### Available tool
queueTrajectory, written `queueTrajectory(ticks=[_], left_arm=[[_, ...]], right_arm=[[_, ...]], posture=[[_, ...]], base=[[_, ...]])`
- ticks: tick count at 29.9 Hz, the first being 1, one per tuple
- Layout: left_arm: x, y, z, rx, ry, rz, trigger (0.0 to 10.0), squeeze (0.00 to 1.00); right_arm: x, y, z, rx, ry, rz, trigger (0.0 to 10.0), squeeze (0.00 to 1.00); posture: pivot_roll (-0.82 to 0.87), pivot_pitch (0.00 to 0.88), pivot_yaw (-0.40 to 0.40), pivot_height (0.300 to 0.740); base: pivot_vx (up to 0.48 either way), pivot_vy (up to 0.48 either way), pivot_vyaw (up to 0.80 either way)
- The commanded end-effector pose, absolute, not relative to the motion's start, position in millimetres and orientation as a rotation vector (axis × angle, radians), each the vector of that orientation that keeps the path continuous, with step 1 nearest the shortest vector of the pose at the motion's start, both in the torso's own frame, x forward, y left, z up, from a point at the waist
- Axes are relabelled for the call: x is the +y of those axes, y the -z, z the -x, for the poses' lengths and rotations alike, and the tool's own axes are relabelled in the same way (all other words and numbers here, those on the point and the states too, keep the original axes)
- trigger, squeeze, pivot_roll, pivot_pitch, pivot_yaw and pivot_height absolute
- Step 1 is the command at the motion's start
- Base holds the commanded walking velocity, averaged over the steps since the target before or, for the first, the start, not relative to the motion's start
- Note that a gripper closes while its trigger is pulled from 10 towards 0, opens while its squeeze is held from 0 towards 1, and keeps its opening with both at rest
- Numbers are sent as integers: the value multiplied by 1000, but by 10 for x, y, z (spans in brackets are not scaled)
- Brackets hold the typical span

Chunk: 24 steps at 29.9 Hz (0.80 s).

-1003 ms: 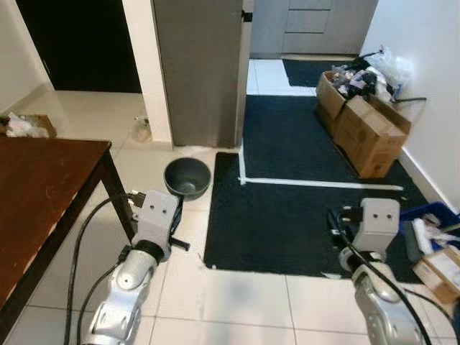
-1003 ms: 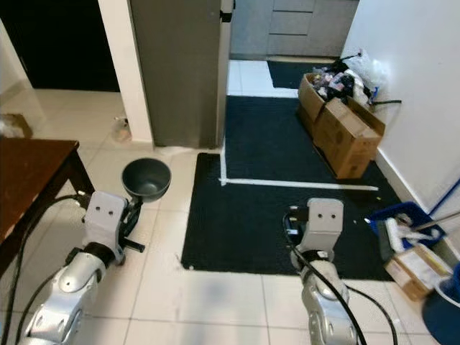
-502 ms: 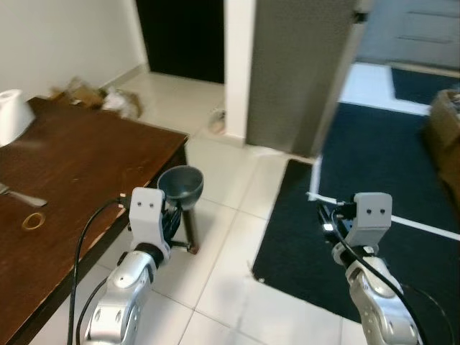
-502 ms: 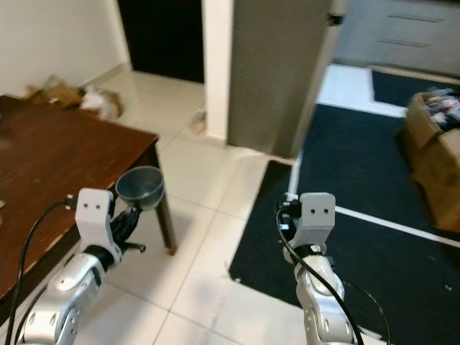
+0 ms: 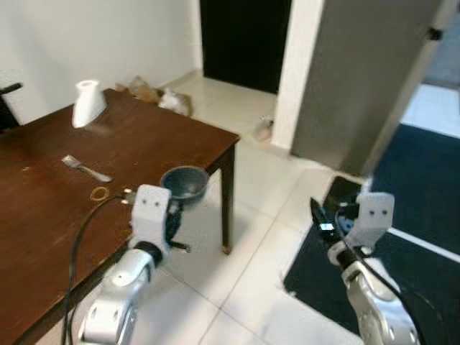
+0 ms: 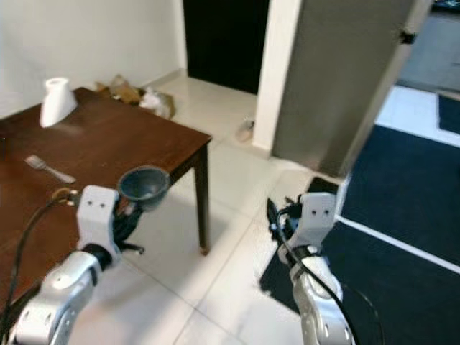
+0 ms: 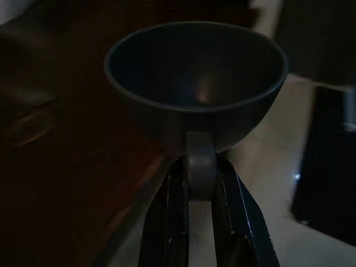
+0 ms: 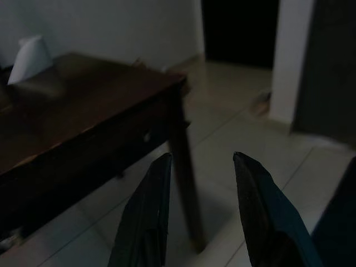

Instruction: Setting the table

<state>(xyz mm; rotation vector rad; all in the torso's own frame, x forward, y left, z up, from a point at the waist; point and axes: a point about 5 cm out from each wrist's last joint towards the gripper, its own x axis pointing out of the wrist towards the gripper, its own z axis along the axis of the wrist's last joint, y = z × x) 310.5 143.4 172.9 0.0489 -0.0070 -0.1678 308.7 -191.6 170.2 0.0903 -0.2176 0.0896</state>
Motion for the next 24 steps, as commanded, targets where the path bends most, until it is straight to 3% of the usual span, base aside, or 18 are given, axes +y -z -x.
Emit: queueTrajectory(ticks=[1, 24], left_arm=[[1485, -1716, -3113, -5, 145, -68, 10000, 0], [1485, -1676, -3120, 21, 134, -85, 10000, 0]], right_arm=[[-1928, -1694, -3083, -212, -82, -109, 10000, 0], [-1945, -1673, -3090, -202, -77, -117, 10000, 0]], posture=[[71, 92, 81, 740], [70, 79, 84, 740]], base=[[0, 0, 794], [0, 0, 796]])
